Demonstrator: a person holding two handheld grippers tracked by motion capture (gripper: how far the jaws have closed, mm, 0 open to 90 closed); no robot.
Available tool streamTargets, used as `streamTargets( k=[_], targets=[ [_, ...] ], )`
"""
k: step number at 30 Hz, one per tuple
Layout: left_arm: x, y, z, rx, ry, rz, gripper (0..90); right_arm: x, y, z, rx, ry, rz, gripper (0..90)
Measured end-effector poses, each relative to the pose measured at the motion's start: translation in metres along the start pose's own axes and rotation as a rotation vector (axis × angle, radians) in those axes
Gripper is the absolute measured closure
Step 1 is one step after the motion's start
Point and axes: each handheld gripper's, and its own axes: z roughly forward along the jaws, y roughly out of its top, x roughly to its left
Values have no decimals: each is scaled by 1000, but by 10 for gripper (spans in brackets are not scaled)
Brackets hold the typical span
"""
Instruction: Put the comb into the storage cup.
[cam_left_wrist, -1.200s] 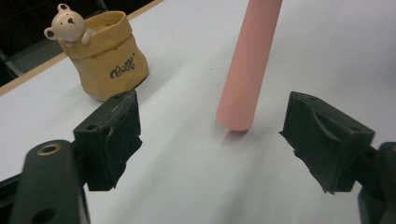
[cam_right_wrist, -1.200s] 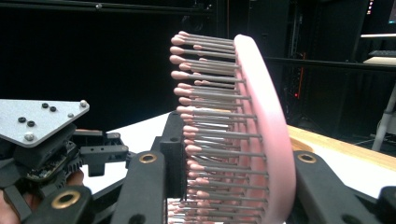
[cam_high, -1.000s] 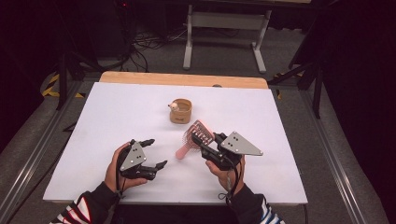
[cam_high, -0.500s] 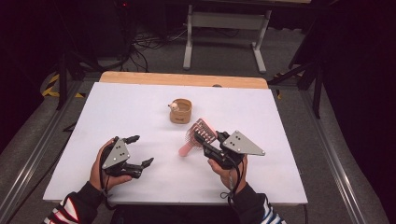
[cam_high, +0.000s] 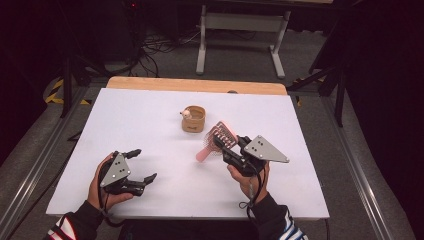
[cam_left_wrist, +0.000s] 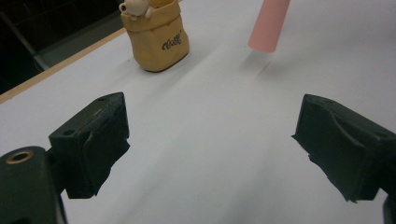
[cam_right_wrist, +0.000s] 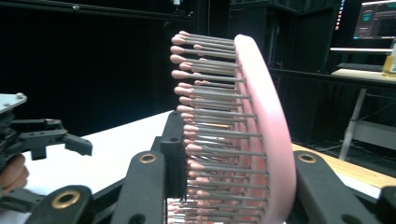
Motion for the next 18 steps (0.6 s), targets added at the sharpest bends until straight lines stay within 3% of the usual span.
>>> streamTargets(
  k=[5, 18],
  targets=[
    [0, -4, -4, -18, 20, -21, 87, -5, 2, 1, -5, -15, -8, 634],
    [2, -6, -4, -22, 14, -41, 77, -12, 16, 7, -23, -25, -25, 635]
  ],
)
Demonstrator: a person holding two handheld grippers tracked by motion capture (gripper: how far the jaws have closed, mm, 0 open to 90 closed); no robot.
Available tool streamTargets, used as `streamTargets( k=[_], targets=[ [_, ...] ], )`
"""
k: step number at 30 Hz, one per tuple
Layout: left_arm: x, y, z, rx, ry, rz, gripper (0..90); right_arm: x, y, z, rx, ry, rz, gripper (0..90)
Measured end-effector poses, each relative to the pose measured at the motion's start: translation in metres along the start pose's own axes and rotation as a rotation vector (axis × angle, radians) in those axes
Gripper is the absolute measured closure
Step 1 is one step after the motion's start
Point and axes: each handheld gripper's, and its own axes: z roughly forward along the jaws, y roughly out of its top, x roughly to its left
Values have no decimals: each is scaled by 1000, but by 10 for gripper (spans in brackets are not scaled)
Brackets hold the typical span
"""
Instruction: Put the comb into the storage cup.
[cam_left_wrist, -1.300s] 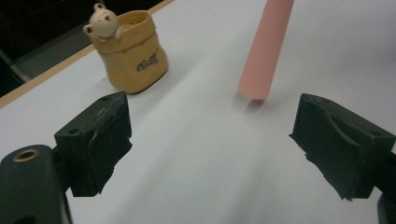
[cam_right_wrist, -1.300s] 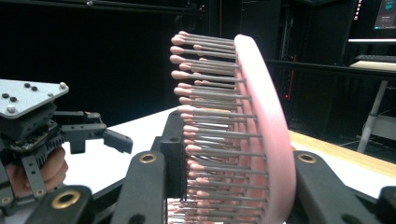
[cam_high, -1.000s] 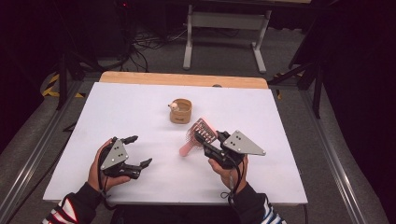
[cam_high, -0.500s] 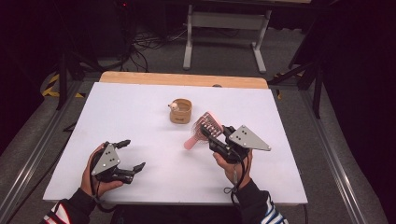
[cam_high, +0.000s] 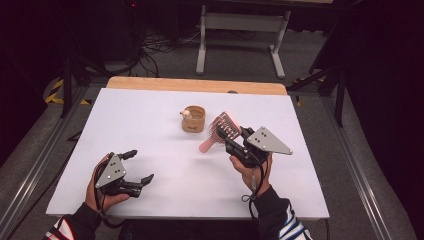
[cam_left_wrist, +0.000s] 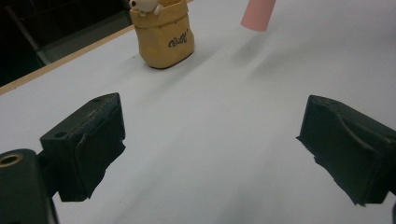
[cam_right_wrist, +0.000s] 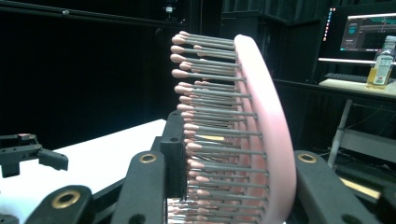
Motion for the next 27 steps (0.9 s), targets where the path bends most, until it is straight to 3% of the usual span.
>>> streamTargets(
  k=[14, 27],
  targets=[
    [1, 0, 0, 0, -3, -2, 77, -10, 25, 13, -31, -29, -38, 634],
    [2, -1, 1, 7, -5, -6, 78, -20, 31, 28, -41, -72, -39, 635]
  ],
)
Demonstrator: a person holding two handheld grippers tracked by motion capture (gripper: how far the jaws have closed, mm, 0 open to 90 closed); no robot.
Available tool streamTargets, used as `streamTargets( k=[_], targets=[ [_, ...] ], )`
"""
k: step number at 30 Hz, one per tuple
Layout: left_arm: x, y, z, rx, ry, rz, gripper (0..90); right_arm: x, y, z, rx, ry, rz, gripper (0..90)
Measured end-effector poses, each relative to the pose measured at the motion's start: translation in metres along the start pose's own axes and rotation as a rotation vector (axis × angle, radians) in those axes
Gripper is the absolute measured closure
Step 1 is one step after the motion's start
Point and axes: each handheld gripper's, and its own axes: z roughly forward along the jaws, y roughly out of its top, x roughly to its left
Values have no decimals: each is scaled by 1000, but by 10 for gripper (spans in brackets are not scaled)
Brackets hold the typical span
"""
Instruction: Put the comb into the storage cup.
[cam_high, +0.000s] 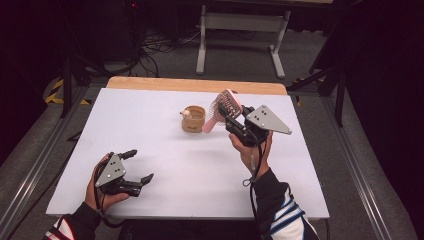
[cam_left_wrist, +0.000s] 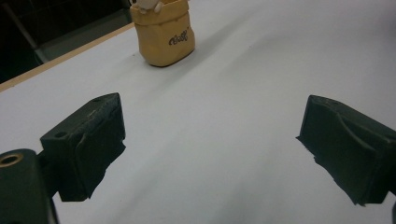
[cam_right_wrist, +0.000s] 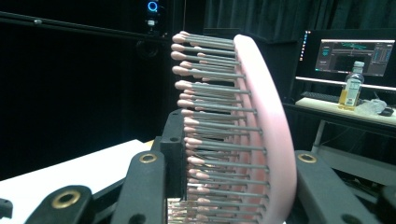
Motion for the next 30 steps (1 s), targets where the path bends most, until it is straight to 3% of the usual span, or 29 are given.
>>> streamTargets(
  k=[10, 18, 21, 30],
  targets=[
    [1, 0, 0, 2, 3, 2, 78, -3, 0, 13, -7, -26, 8, 635],
    [0, 0, 0, 0, 2, 8, 78, -4, 0, 29, 4, -52, -13, 635],
    [0, 0, 0, 6, 4, 6, 80, -7, 0, 36, 7, -56, 12, 635],
    [0, 0, 1, 15, 4, 12, 80, -11, 2, 49, -1, -77, 3, 636]
  ],
)
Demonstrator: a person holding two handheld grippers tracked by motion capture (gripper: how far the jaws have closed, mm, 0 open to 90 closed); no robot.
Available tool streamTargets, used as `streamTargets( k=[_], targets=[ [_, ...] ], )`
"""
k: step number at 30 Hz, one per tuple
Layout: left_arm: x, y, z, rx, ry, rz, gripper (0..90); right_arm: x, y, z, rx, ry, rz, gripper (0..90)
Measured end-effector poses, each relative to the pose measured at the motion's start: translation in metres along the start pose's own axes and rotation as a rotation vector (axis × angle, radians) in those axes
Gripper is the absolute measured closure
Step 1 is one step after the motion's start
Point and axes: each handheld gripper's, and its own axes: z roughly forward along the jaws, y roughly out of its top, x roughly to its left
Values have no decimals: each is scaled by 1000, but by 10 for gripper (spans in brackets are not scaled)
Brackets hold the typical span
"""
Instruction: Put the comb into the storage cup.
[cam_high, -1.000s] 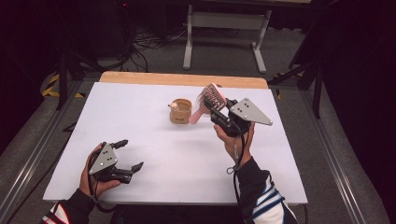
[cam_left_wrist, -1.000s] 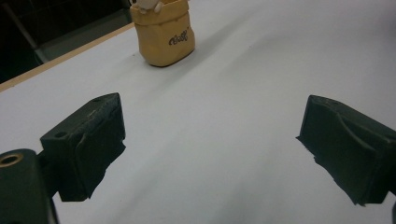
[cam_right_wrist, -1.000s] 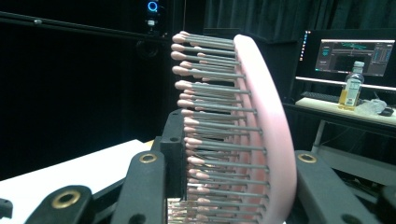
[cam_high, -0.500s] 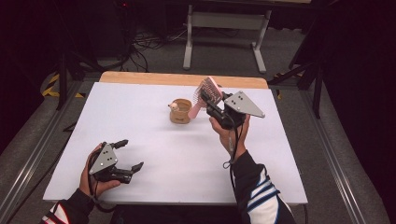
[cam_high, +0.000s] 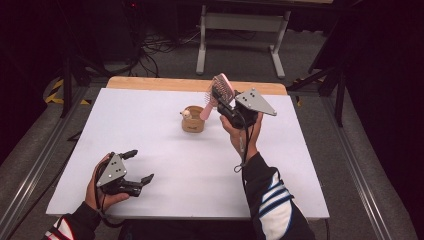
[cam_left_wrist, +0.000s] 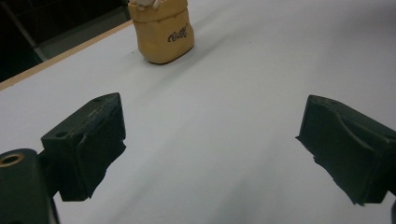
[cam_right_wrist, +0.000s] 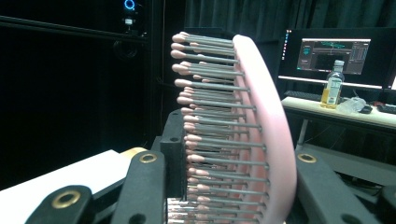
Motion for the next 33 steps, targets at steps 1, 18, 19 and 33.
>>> streamTargets(
  k=[1, 18, 19, 33],
  targets=[
    [0, 0, 0, 2, -2, 2, 82, -1, -2, 4, -1, 5, 23, 635],
    [1, 0, -1, 3, -8, 6, 83, -5, -10, 31, 19, -41, 46, 635],
    [1, 0, -1, 2, -10, 4, 83, -4, -12, 34, 23, -41, 53, 635],
    [0, 0, -1, 4, -12, 4, 85, 3, -30, 45, 92, -37, 82, 635]
  ],
)
